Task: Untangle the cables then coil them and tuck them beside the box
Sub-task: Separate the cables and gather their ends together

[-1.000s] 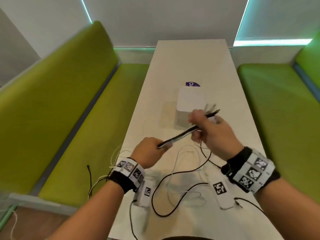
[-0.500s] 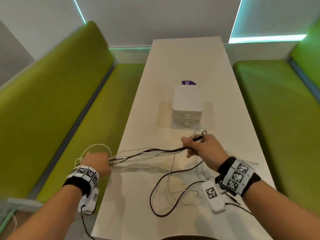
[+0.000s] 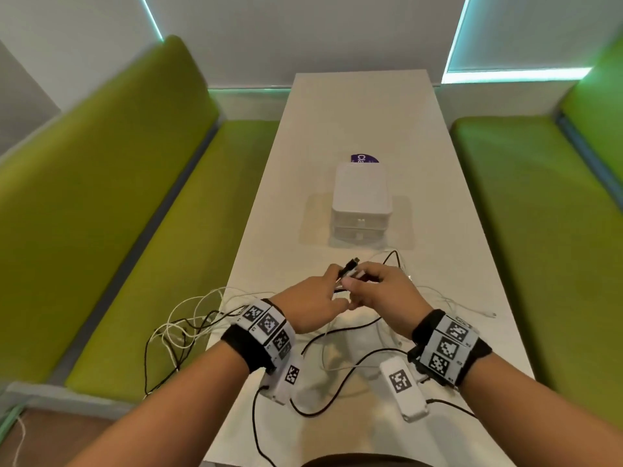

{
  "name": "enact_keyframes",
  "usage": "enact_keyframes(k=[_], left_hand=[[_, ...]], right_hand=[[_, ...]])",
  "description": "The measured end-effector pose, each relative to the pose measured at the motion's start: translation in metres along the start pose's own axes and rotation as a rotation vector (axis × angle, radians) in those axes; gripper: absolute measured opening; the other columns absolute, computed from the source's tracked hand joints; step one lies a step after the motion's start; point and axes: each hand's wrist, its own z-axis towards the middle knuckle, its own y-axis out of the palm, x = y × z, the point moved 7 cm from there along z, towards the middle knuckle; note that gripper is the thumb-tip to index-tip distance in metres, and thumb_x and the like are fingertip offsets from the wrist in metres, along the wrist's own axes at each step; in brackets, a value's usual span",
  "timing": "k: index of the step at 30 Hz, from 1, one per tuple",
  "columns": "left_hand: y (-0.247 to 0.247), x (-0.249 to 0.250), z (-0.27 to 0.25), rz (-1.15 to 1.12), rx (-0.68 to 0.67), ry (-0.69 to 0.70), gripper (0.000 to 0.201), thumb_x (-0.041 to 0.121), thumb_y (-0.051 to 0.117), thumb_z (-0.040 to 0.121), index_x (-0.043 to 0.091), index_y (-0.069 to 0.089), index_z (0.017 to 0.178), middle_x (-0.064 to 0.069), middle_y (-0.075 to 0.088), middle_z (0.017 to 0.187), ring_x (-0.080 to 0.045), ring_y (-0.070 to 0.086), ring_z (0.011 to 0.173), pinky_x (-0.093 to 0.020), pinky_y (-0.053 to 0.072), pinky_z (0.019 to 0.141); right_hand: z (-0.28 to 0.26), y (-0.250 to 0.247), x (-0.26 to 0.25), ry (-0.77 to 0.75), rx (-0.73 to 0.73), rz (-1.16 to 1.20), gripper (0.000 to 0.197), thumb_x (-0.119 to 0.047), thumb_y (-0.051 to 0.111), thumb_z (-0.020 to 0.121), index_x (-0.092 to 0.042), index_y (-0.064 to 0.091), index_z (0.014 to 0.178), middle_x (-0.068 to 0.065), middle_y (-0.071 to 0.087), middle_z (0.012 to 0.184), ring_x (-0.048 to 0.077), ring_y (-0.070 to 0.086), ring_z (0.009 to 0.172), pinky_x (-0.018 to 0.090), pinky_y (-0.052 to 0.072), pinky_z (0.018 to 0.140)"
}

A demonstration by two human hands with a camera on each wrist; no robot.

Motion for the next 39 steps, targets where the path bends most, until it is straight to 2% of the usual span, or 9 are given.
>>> enact_keyframes(k=[6, 12, 15, 18, 22, 27, 33, 35, 39], left_hand=[[-0.012, -0.010, 0.000, 0.247, 0.103, 0.039, 0.031, 0.041, 0.032, 0.107, 0.015, 0.049, 0.112, -0.013, 0.068, 0.096, -0.031, 0.061, 0.080, -0.046, 0.050, 0.073], [-0.029, -0.034, -0.014, -0.028, 0.232, -0.020, 0.030, 0.029, 0.036, 0.108, 0.017, 0.055, 0.087, 0.003, 0.062, 0.074, -0.013, 0.055, 0.064, -0.029, 0.042, 0.064], [-0.038, -0.039, -0.018, -0.187, 0.334, -0.037, 0.025, 0.028, 0.037, 0.107, 0.021, 0.058, 0.095, 0.004, 0.056, 0.077, -0.011, 0.048, 0.066, -0.025, 0.039, 0.063], [-0.035, -0.037, -0.020, -0.314, 0.328, -0.043, 0.018, 0.033, 0.047, 0.104, 0.024, 0.055, 0.117, 0.009, 0.059, 0.098, -0.008, 0.054, 0.086, -0.027, 0.040, 0.076], [-0.026, -0.040, -0.022, -0.288, 0.353, -0.095, 0.015, 0.028, 0.062, 0.095, 0.020, 0.049, 0.094, 0.007, 0.050, 0.084, -0.012, 0.045, 0.069, -0.026, 0.039, 0.066], [-0.029, -0.033, -0.027, -0.337, 0.365, -0.034, 0.012, 0.032, 0.052, 0.101, 0.021, 0.056, 0.101, 0.001, 0.059, 0.086, -0.018, 0.055, 0.080, -0.035, 0.047, 0.078], [-0.040, -0.011, -0.029, -0.356, 0.412, 0.072, 0.019, 0.029, 0.045, 0.105, 0.027, 0.062, 0.100, 0.027, 0.058, 0.067, 0.006, 0.051, 0.064, -0.025, 0.038, 0.066], [-0.040, -0.002, -0.028, -0.481, 0.419, 0.110, 0.021, 0.033, 0.047, 0.103, 0.025, 0.063, 0.093, 0.023, 0.054, 0.061, -0.002, 0.046, 0.059, -0.029, 0.037, 0.066], [-0.039, 0.018, -0.022, -0.719, 0.406, 0.170, 0.026, 0.019, 0.046, 0.104, 0.009, 0.062, 0.087, 0.000, 0.061, 0.069, -0.021, 0.056, 0.064, -0.034, 0.048, 0.066]], right_hand=[[-0.002, -0.048, -0.024, -0.015, 0.124, 0.028, 0.015, -0.002, 0.070, 0.090, 0.002, 0.072, 0.104, 0.029, 0.069, 0.096, 0.028, 0.063, 0.069, 0.039, 0.062, 0.066], [-0.013, -0.096, -0.011, 0.123, 0.080, -0.619, 0.008, -0.011, 0.078, 0.084, -0.009, 0.078, 0.077, 0.013, 0.074, 0.068, 0.020, 0.066, 0.054, 0.035, 0.062, 0.062], [-0.020, -0.077, 0.036, 0.276, -0.031, -0.959, 0.025, -0.028, 0.081, 0.082, -0.009, 0.075, 0.067, 0.006, 0.073, 0.061, 0.013, 0.063, 0.048, 0.030, 0.059, 0.059], [-0.019, -0.062, 0.063, 0.289, -0.033, -1.179, 0.031, -0.042, 0.084, 0.072, -0.013, 0.070, 0.069, 0.004, 0.073, 0.076, 0.013, 0.065, 0.069, 0.025, 0.050, 0.061], [-0.013, -0.058, 0.064, 0.260, -0.018, -1.223, 0.018, -0.029, 0.084, 0.071, -0.015, 0.072, 0.072, 0.004, 0.073, 0.083, 0.019, 0.068, 0.079, 0.026, 0.051, 0.063], [-0.010, -0.072, 0.043, 0.210, 0.029, -1.154, 0.012, -0.021, 0.083, 0.076, -0.020, 0.070, 0.075, -0.006, 0.067, 0.079, 0.013, 0.063, 0.078, 0.015, 0.040, 0.058], [-0.026, -0.071, -0.047, -0.181, 0.317, -1.054, 0.012, -0.014, 0.066, 0.087, -0.016, 0.077, 0.091, -0.001, 0.065, 0.084, 0.017, 0.062, 0.078, 0.028, 0.050, 0.075], [-0.031, -0.058, -0.065, -0.215, 0.244, -1.168, 0.015, -0.014, 0.062, 0.088, -0.016, 0.077, 0.089, -0.001, 0.060, 0.086, 0.018, 0.061, 0.079, 0.031, 0.052, 0.074], [-0.043, -0.023, -0.091, -0.240, -0.094, -1.156, 0.019, -0.015, 0.064, 0.093, -0.024, 0.080, 0.093, -0.008, 0.059, 0.086, 0.008, 0.058, 0.077, 0.015, 0.040, 0.067]])
